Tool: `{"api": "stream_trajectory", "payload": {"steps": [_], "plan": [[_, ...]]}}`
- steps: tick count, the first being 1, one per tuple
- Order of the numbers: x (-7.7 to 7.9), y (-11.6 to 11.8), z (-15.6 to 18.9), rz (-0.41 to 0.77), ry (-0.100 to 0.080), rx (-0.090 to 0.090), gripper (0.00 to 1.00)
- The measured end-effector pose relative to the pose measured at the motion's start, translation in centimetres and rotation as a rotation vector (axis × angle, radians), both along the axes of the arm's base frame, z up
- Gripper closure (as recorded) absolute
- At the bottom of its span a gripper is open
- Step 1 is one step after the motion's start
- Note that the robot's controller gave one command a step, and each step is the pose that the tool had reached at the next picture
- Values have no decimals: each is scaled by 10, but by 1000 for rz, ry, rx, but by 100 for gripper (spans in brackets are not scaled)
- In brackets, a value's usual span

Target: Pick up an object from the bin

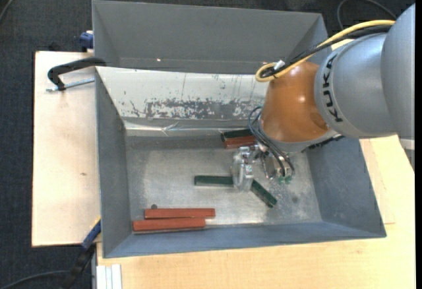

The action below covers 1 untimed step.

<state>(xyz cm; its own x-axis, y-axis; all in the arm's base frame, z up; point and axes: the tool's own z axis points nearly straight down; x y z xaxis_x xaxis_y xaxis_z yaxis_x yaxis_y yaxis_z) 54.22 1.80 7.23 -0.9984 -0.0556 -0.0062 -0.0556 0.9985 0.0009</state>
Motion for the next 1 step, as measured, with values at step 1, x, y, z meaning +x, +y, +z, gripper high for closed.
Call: {"api": "stream_trajectory", "payload": {"steps": [1], "plan": [[-1,0,-1,0,2,0,0]]}}
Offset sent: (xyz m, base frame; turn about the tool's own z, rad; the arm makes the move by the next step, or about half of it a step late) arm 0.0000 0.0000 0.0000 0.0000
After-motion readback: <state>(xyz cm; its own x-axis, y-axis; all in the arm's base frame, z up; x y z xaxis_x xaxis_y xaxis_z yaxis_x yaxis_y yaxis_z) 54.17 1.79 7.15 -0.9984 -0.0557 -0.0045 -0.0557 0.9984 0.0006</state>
